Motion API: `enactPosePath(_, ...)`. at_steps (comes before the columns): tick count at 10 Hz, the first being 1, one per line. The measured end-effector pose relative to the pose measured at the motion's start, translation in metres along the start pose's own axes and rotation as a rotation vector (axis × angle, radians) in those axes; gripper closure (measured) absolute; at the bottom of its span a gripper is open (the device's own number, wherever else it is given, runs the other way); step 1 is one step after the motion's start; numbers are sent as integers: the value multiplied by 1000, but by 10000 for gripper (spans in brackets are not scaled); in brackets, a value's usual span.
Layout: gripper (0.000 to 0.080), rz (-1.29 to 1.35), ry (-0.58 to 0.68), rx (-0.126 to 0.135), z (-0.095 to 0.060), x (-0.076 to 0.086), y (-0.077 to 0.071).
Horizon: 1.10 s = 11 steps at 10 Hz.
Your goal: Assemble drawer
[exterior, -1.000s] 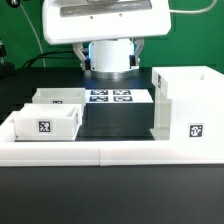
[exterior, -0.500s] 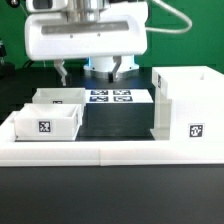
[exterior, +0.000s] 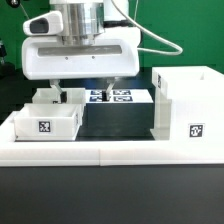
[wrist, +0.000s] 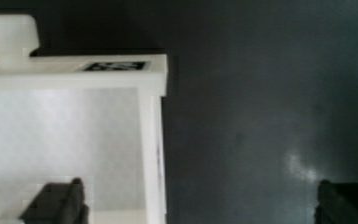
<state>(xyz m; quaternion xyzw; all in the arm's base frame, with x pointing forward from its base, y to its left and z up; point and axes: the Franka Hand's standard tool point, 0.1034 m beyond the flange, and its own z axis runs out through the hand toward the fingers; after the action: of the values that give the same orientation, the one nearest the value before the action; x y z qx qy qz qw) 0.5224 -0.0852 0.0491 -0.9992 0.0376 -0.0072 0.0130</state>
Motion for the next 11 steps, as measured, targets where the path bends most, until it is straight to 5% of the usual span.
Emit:
enactPosePath(5, 150, -5, -1, -3, 4, -1, 1)
enactPosePath(6, 150, -20, -20, 14, 5, -3, 10)
enactPosePath(11, 150, -23, -22, 3, 30, -12, 13)
